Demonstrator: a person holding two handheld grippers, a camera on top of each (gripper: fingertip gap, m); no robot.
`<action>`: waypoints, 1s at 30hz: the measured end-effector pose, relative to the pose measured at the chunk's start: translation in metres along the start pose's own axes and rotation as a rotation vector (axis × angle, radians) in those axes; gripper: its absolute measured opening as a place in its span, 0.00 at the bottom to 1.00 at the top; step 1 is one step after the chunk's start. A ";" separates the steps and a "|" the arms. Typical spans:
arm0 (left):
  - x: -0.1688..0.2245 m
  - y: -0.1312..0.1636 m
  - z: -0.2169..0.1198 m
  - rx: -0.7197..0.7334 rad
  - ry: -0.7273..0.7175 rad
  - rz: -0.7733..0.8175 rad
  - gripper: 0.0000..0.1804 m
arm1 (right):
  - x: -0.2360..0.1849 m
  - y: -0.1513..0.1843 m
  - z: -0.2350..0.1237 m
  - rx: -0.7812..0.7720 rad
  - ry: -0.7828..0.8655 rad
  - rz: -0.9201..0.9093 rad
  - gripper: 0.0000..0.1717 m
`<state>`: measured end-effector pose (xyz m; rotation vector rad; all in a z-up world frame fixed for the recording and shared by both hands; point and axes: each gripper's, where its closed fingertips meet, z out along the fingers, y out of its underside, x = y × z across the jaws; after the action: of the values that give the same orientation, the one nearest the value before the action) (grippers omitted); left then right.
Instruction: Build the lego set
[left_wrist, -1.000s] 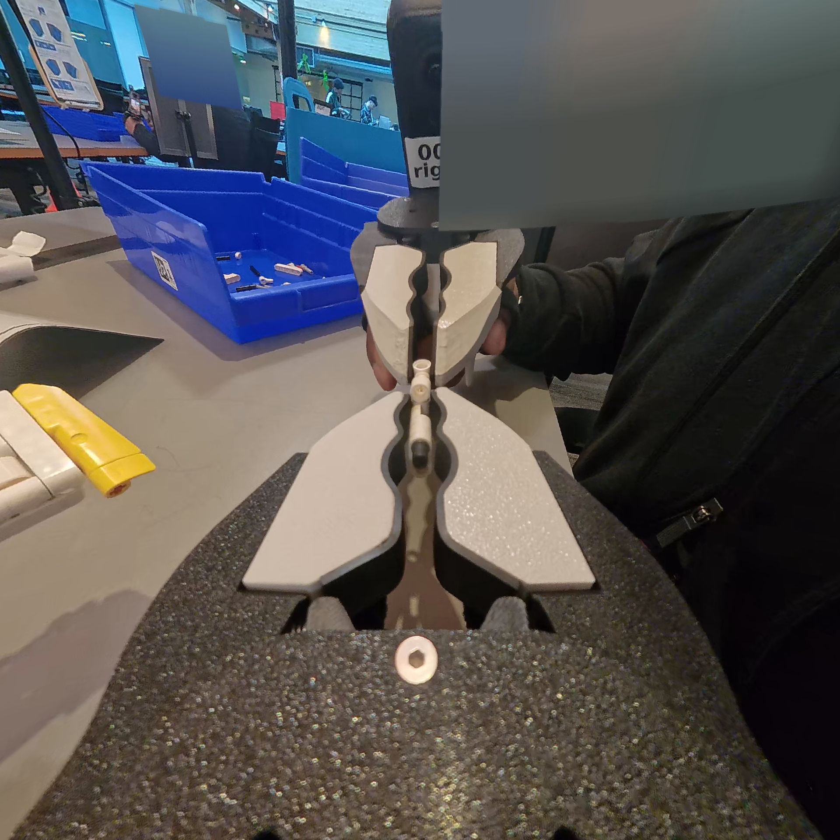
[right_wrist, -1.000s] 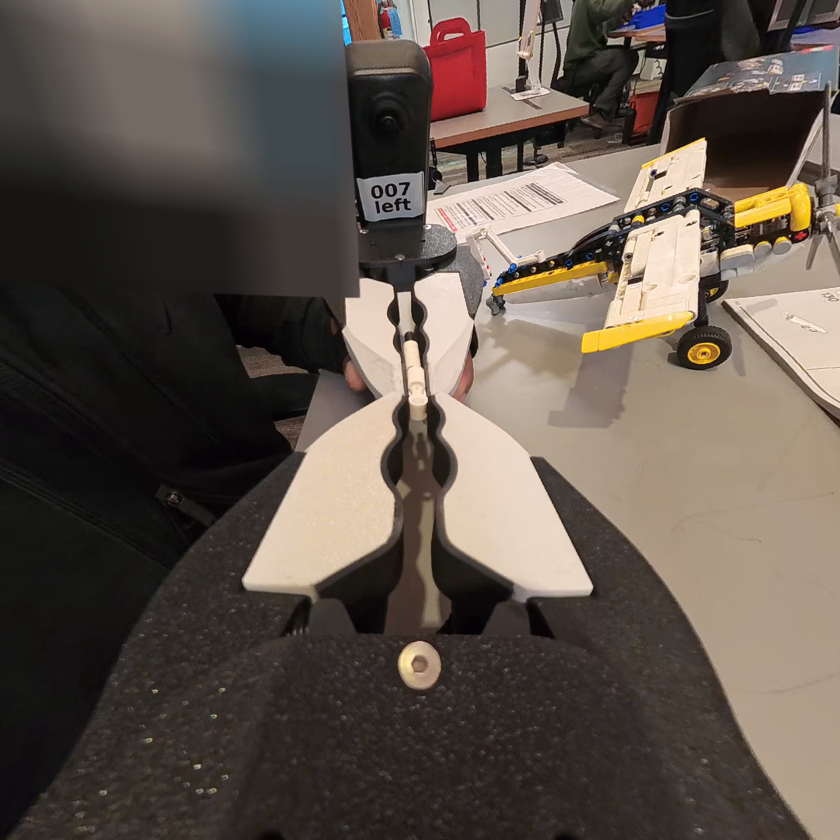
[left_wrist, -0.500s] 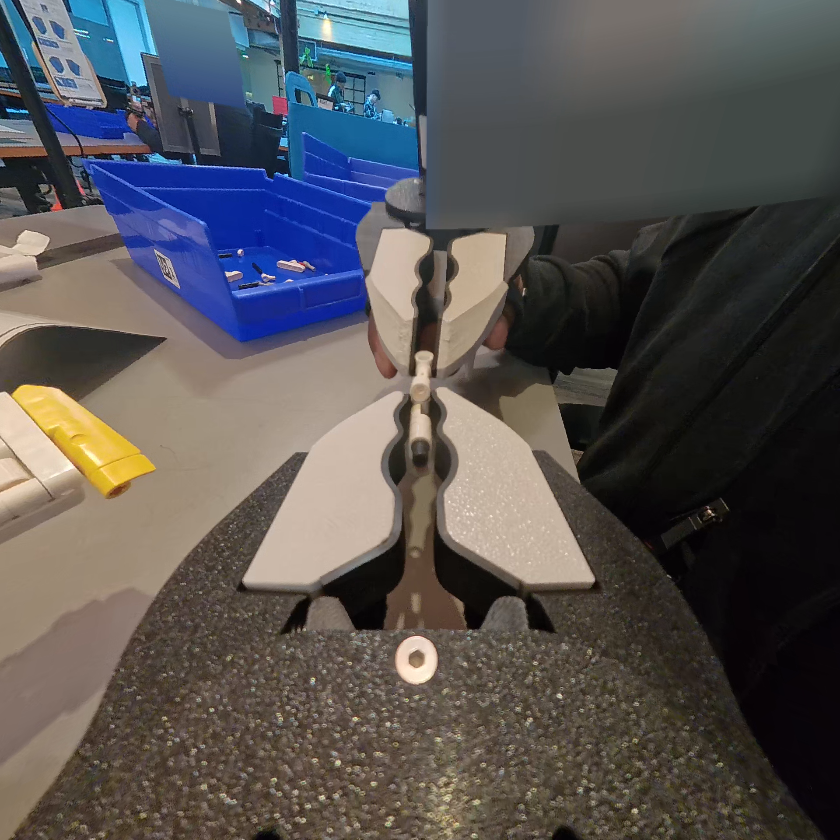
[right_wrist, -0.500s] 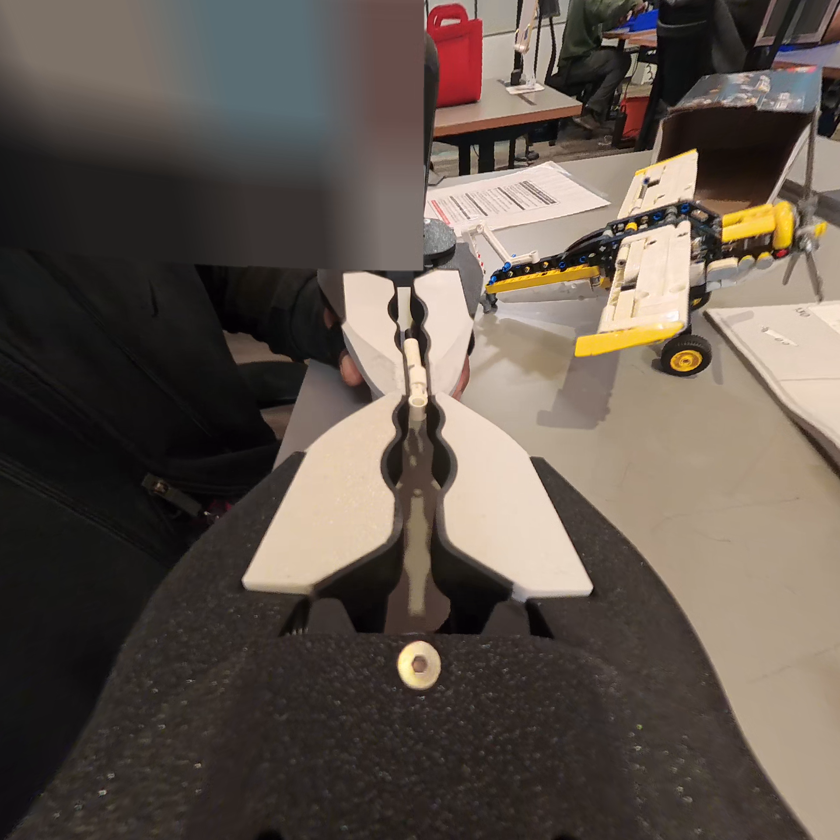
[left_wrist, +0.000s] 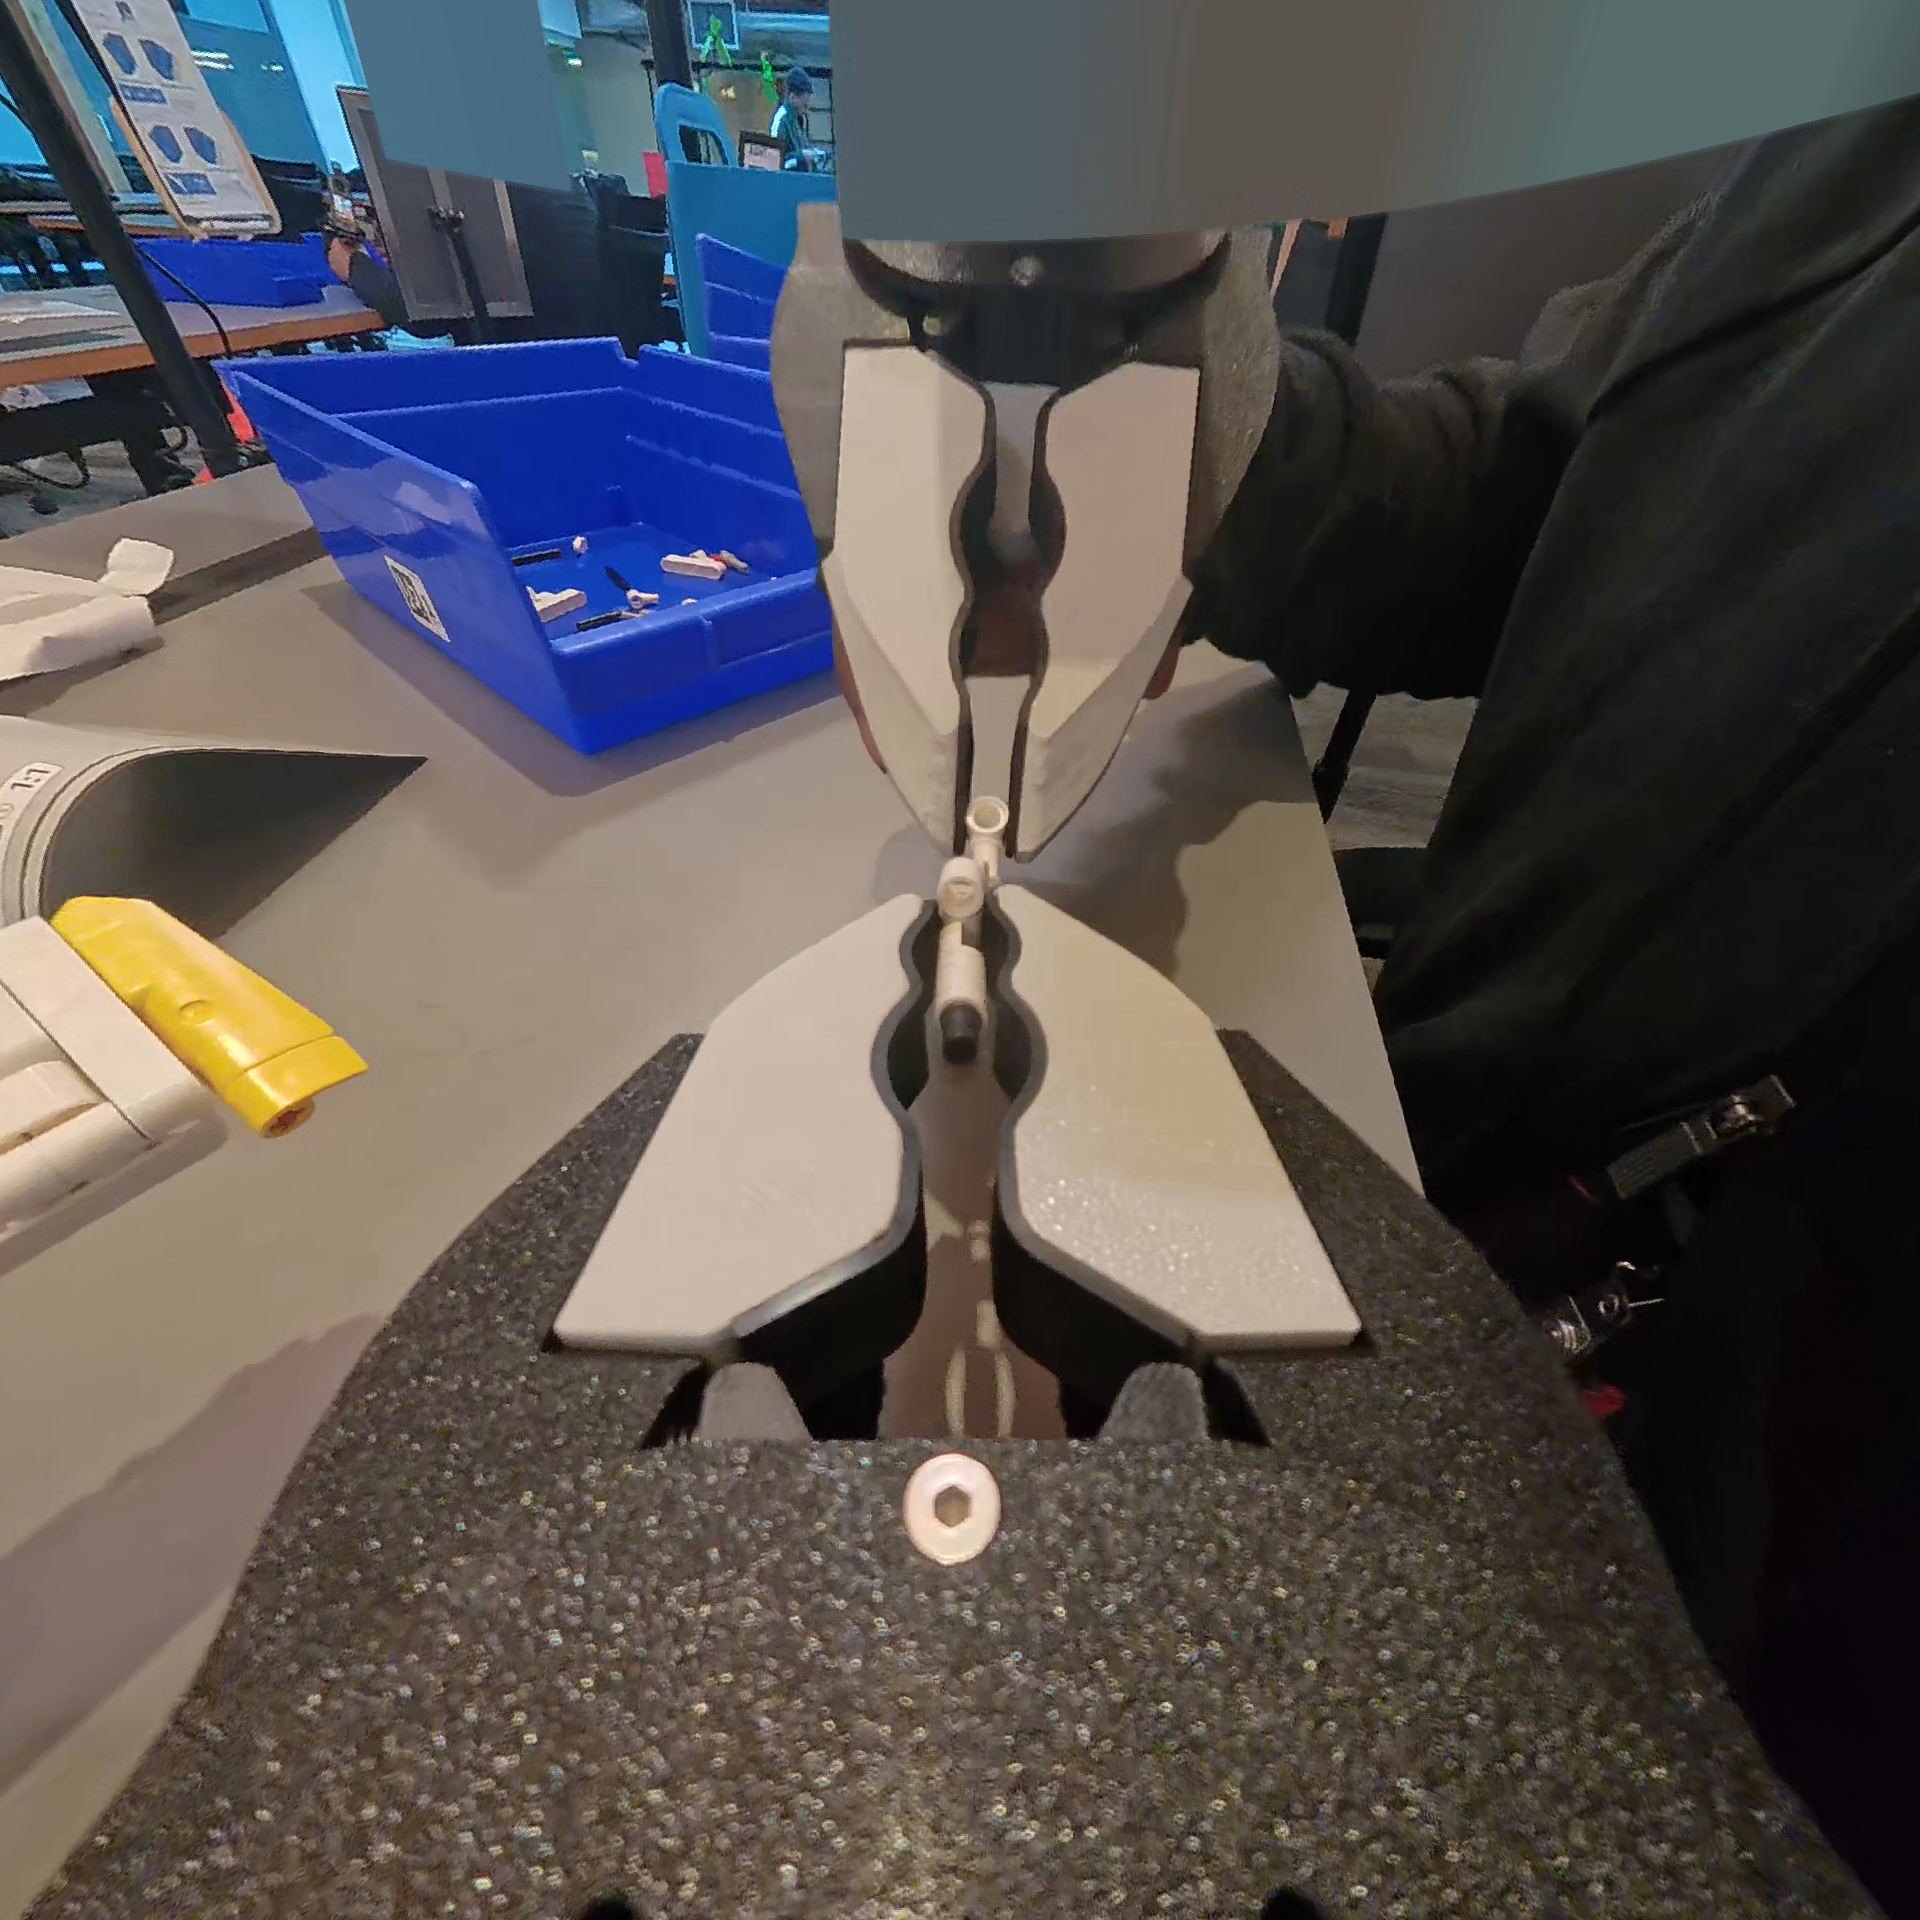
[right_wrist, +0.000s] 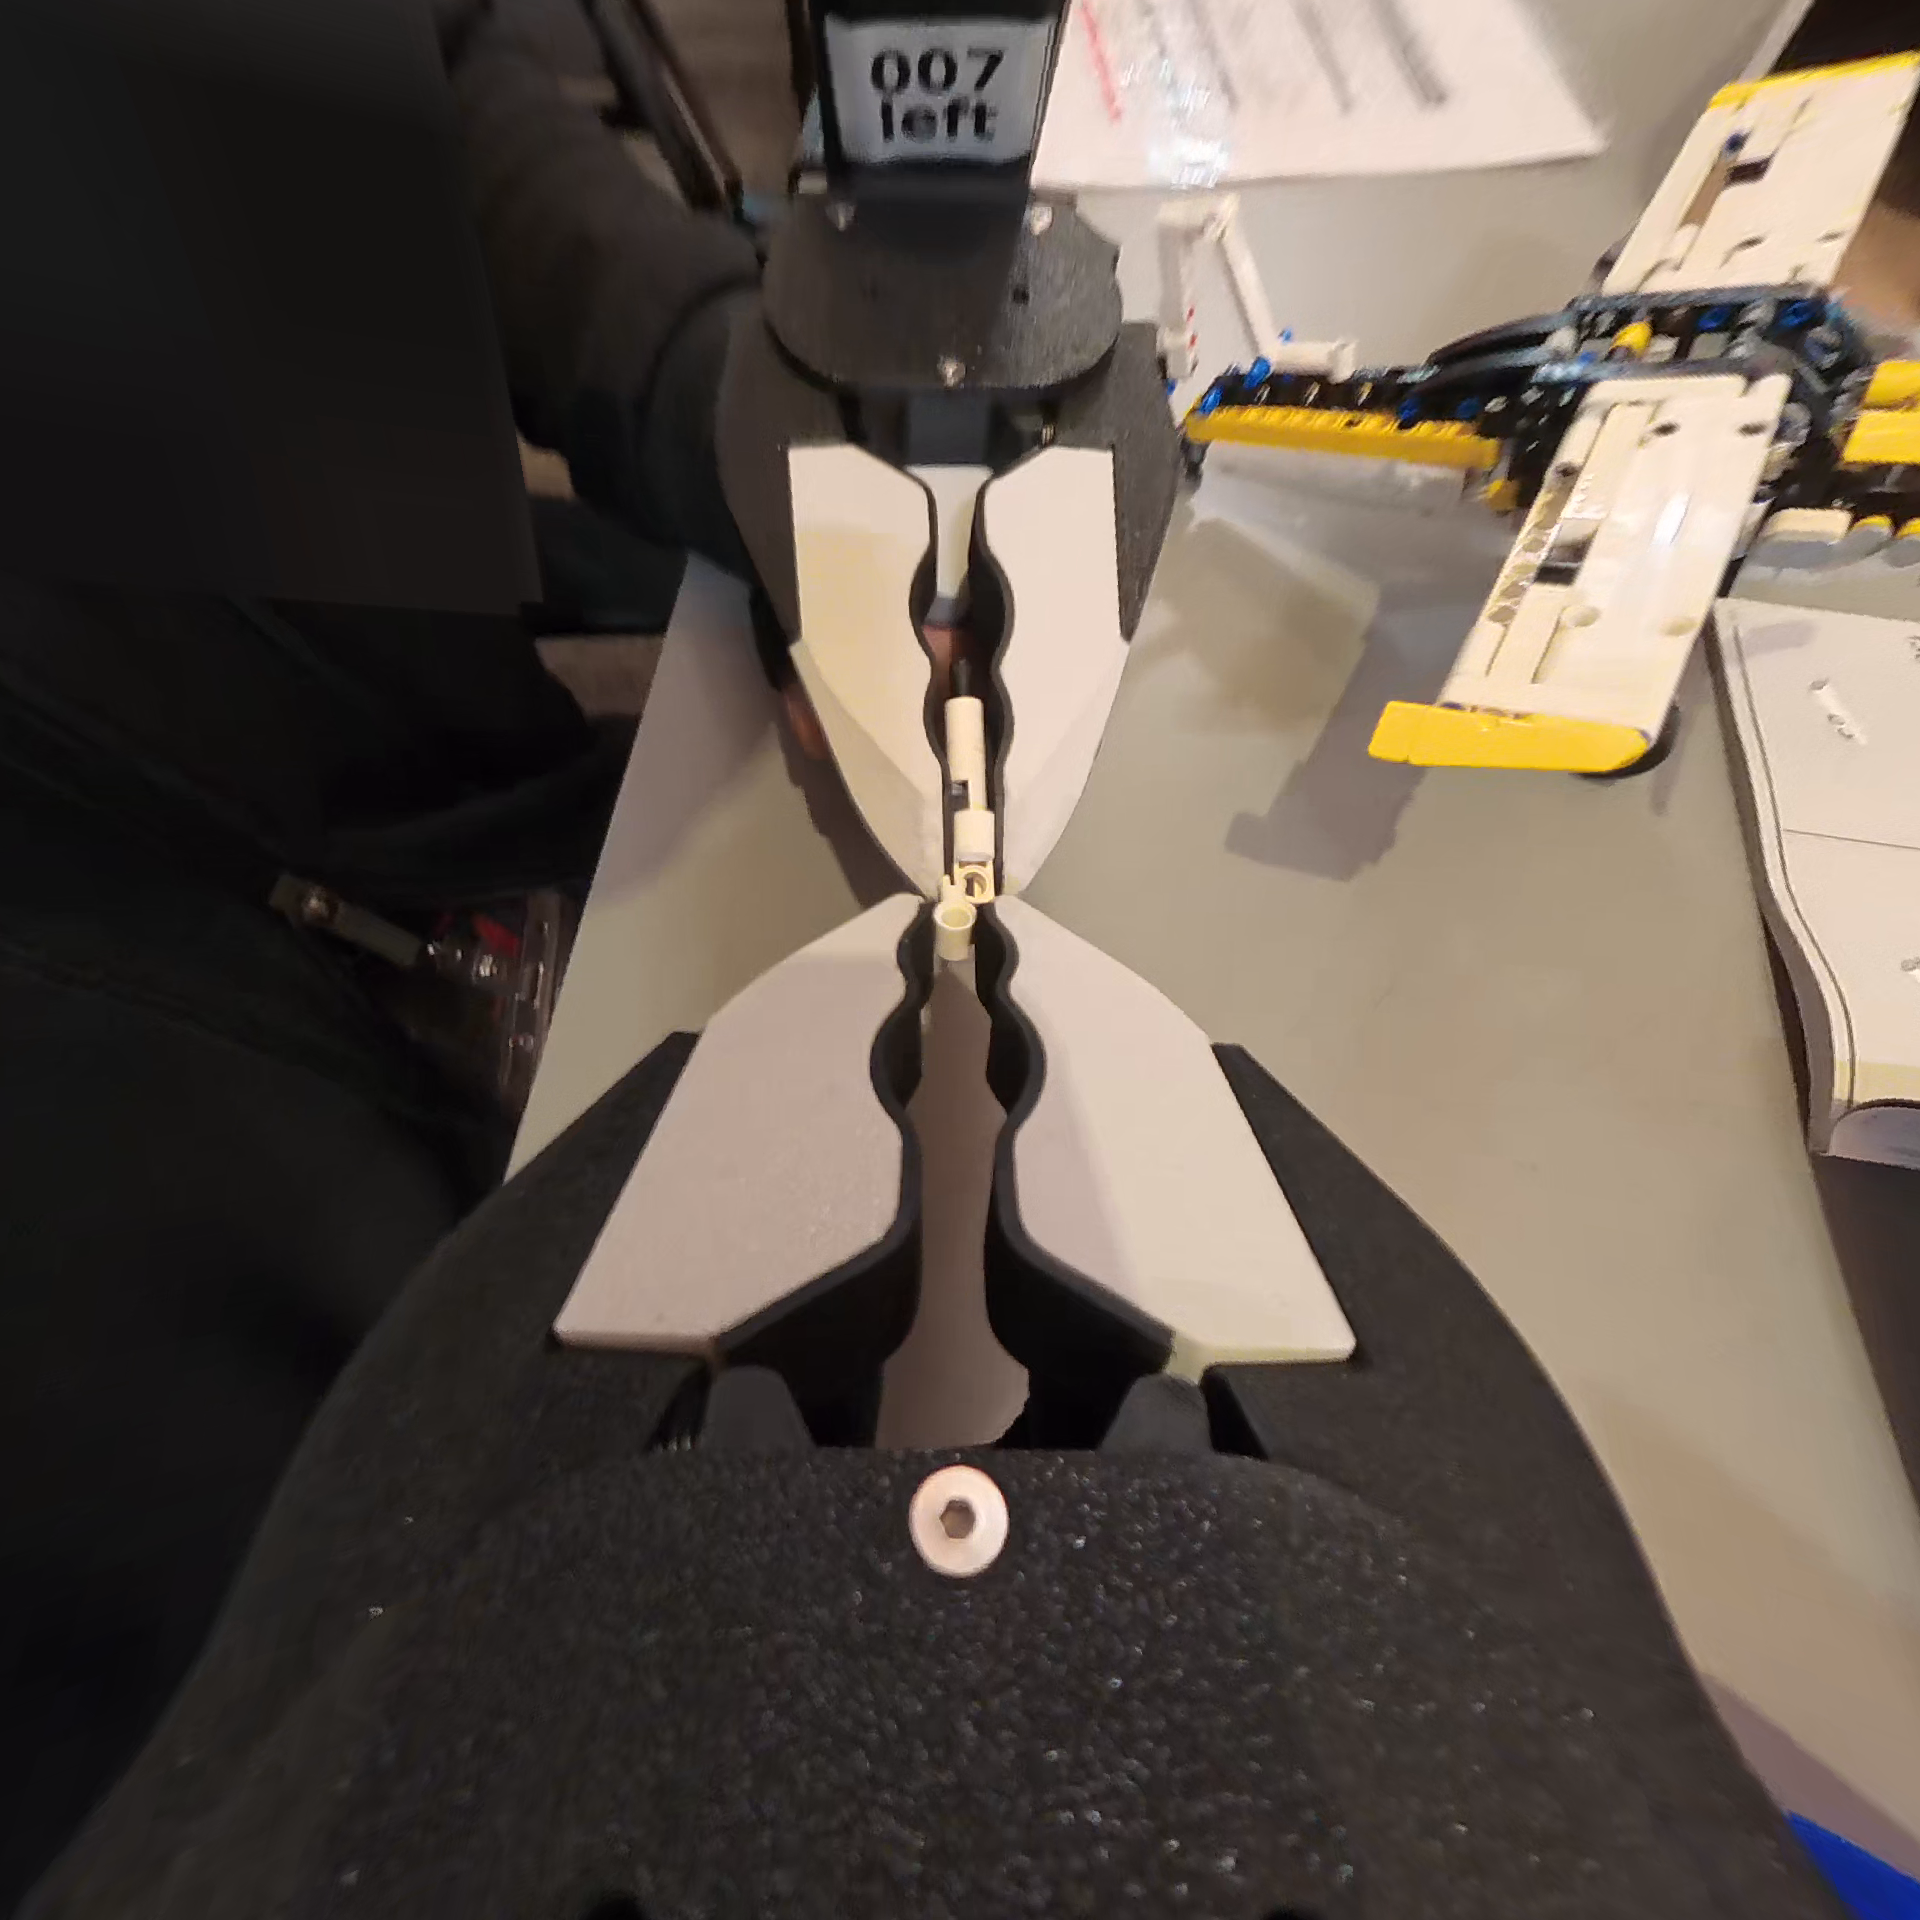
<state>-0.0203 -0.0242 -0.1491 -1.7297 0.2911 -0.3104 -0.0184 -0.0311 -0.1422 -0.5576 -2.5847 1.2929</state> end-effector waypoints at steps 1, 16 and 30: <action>0.000 0.001 0.000 -0.005 -0.004 0.006 0.04 | 0.000 0.001 0.000 -0.023 -0.001 -0.009 0.04; -0.001 0.006 -0.001 -0.041 -0.020 0.034 0.04 | 0.001 0.004 0.006 -0.209 -0.005 -0.085 0.04; 0.001 0.008 0.001 -0.058 -0.008 0.031 0.04 | 0.004 0.008 0.006 -0.220 -0.004 -0.069 0.04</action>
<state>-0.0196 -0.0252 -0.1574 -1.7817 0.3235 -0.2745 -0.0220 -0.0293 -0.1516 -0.4975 -2.7421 0.9957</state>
